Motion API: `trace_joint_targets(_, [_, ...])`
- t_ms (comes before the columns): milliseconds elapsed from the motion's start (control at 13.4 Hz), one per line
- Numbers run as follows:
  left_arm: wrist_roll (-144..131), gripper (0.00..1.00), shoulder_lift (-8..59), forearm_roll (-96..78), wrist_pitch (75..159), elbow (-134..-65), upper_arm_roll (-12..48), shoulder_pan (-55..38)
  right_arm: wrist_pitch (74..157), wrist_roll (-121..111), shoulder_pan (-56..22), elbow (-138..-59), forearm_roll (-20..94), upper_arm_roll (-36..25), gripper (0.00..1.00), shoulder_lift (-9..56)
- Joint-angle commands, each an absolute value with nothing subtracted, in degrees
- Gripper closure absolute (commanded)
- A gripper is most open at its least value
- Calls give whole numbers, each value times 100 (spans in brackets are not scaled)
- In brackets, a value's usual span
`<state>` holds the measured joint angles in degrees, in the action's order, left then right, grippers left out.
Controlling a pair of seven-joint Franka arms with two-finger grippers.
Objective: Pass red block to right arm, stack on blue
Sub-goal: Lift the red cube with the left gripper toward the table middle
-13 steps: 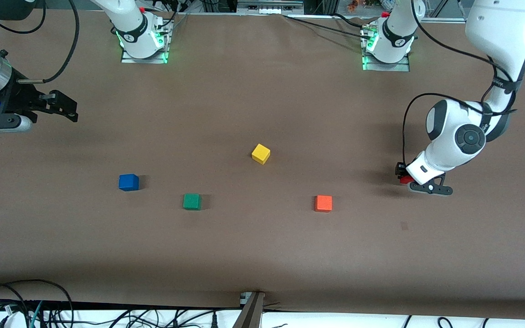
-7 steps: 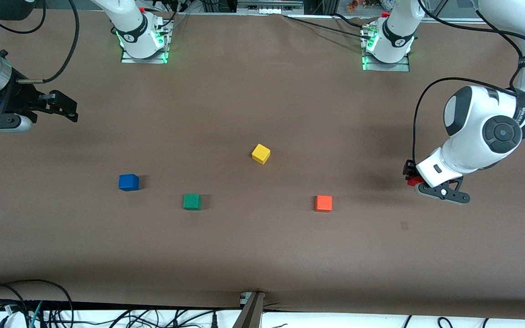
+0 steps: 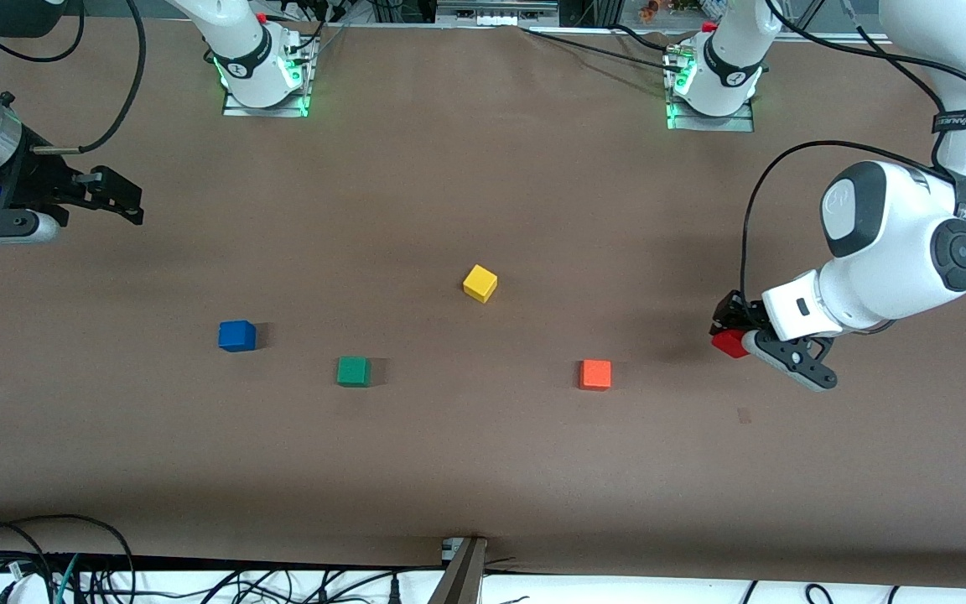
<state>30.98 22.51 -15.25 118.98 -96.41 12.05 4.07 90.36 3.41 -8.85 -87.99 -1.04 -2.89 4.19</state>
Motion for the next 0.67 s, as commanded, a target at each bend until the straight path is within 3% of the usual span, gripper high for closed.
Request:
trace_joint_targets(0, [4548, 87, 2382, -2589, 11786, -9431, 1204, 352, 8974, 308, -896, -8701, -193, -290, 0, 448])
trace_joint_targets(224, [5753, 83, 2391, -3670, 11786, -9431, 1204, 281, 8965, 308, -896, -8710, -193, -290, 0, 448])
trace_joint_targets(598, [7126, 86, 2391, -5140, 11751, -9431, 1327, 185, 8965, 316, -905, -8710, -193, -290, 0, 448])
